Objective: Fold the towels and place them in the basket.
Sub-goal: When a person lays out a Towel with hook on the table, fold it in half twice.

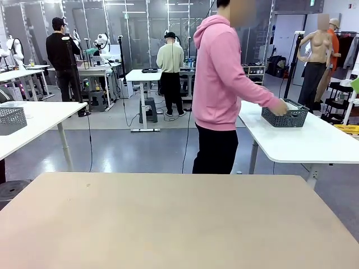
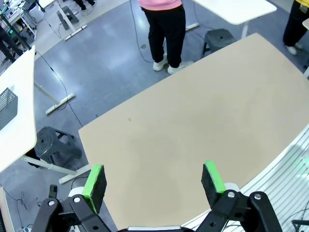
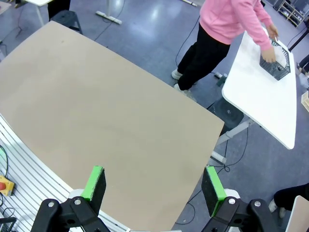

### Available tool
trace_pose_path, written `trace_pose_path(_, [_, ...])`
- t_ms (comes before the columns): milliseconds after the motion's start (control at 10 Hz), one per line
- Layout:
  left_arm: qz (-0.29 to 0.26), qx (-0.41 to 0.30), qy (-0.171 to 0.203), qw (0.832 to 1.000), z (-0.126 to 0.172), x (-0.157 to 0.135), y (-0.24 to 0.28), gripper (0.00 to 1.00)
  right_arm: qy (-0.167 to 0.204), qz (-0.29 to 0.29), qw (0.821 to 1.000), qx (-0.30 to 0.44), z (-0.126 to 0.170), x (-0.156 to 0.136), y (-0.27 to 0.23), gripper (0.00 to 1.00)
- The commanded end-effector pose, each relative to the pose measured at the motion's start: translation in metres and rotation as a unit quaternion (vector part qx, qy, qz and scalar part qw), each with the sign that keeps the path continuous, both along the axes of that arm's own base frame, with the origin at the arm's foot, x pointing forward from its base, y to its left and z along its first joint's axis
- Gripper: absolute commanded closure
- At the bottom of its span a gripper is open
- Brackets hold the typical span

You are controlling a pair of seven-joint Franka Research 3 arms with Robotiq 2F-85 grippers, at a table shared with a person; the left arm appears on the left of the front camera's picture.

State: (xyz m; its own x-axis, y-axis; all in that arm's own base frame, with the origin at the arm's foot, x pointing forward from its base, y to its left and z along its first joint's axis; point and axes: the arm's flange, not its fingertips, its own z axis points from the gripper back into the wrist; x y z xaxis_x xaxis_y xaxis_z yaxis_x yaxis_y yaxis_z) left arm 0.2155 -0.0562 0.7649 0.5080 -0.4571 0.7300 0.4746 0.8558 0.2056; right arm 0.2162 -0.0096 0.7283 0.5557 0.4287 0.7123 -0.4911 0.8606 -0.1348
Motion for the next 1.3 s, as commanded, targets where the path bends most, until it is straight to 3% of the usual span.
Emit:
trace_pose_path(0, [-0.001,0.000,-0.004,1.000,0.0024,-0.0003,-0.0015,0.00,0.001,-0.004,1.000,0.004,0.0007,0.0004,0.0011,0.00])
trace_pose_path(1200, [-0.001,0.000,-0.004,1.000,0.0024,-0.0003,-0.0015,0.00,0.001,-0.004,1.000,0.004,0.0007,0.0004,0.0011,0.00])
